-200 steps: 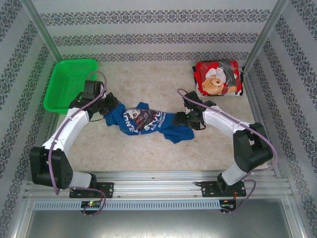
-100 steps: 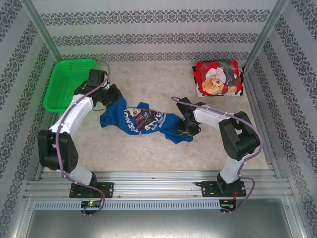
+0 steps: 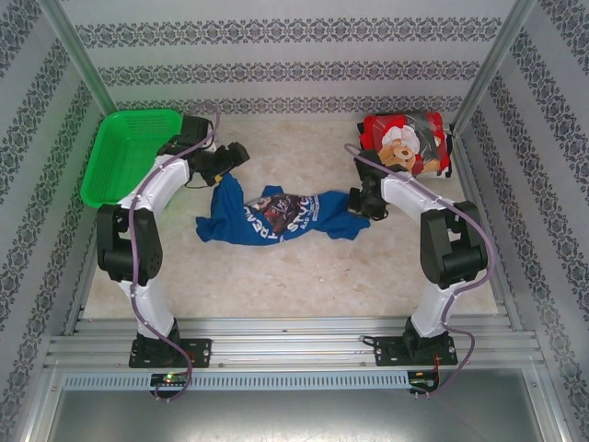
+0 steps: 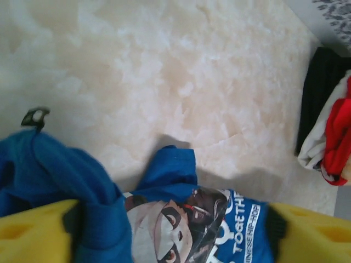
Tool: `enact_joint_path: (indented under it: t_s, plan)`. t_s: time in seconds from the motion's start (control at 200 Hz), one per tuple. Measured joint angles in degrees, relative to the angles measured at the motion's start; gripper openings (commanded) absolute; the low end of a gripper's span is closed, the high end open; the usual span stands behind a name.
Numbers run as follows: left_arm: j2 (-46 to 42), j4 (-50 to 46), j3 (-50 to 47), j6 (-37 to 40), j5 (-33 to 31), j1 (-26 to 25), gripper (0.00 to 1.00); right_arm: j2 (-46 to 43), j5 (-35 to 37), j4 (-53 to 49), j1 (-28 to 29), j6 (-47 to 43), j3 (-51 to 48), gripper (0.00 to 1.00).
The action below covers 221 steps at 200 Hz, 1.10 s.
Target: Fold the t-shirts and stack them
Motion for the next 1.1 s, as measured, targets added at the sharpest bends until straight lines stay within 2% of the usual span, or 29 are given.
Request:
enact_joint_path:
  t_s: [0.045, 0.135, 0.315, 0.355, 0.395, 0.46, 0.53, 0.605, 0.714, 0.884, 0.969, 1.059, 1.104]
  plan:
    - [-0.66, 0.20, 0.48, 0.22, 0.00, 0.00, 1.00, 1.14, -1.53, 0.00, -1.33, 0.00, 1.46, 0.10]
    - [-4.31, -0.68, -0.48, 1.07, -0.13, 0.00, 1.00, 3.34, -4.31, 0.02, -3.52, 0.22, 3.93, 0.38]
    - [-20.28, -8.68, -9.07, 6.84, -2.14, 0.00, 0.98, 2.93, -8.94, 0.72, -4.85, -1.84, 4.50, 0.71]
    - [-24.00, -10.34, -12.20, 8.61, -2.47, -0.17, 0.97, 1.68, -9.94, 1.46, -4.55, -2.51, 3.74, 0.86]
    - [-26.86, -11.78, -15.21, 10.23, -2.62, -0.61, 0.97, -0.59, -10.93, 2.21, -3.85, -3.13, 2.32, 0.93]
    - [-29.68, -13.70, -20.26, 12.31, -3.08, -2.25, 0.95, -6.05, -12.11, 3.65, -2.23, -4.50, -0.87, 0.98]
    - [-29.75, -14.27, -25.18, 13.81, -3.82, -4.50, 0.93, -13.14, -13.05, 4.98, -0.02, -5.27, -4.07, 0.98]
    - [-26.71, -14.27, -28.76, 14.84, -5.55, -6.80, 0.88, -20.96, -14.03, 6.54, 2.45, -5.57, -6.78, 0.98]
    - [-19.67, -14.03, -29.05, 16.26, -9.05, -9.35, 0.78, -28.28, -15.10, 8.04, 4.63, -5.60, -8.94, 0.98]
    - [-10.45, -13.73, -27.10, 17.84, -15.26, -11.19, 0.59, -31.91, -14.97, 8.04, 5.09, -5.29, -12.00, 0.98]
    - [-7.41, -13.70, -25.90, 18.21, -18.45, -11.19, 0.43, -32.46, -14.80, 7.72, 5.09, -4.76, -13.97, 0.98]
    - [-5.14, -13.57, -23.61, 18.73, -21.11, -11.26, 0.35, -32.70, -14.62, 7.63, 5.09, -4.35, -15.08, 0.98]
    - [-4.52, -13.53, -22.12, 18.84, -22.23, -11.37, 0.24, -32.94, -14.60, 7.63, 5.09, -4.31, -15.43, 0.98]
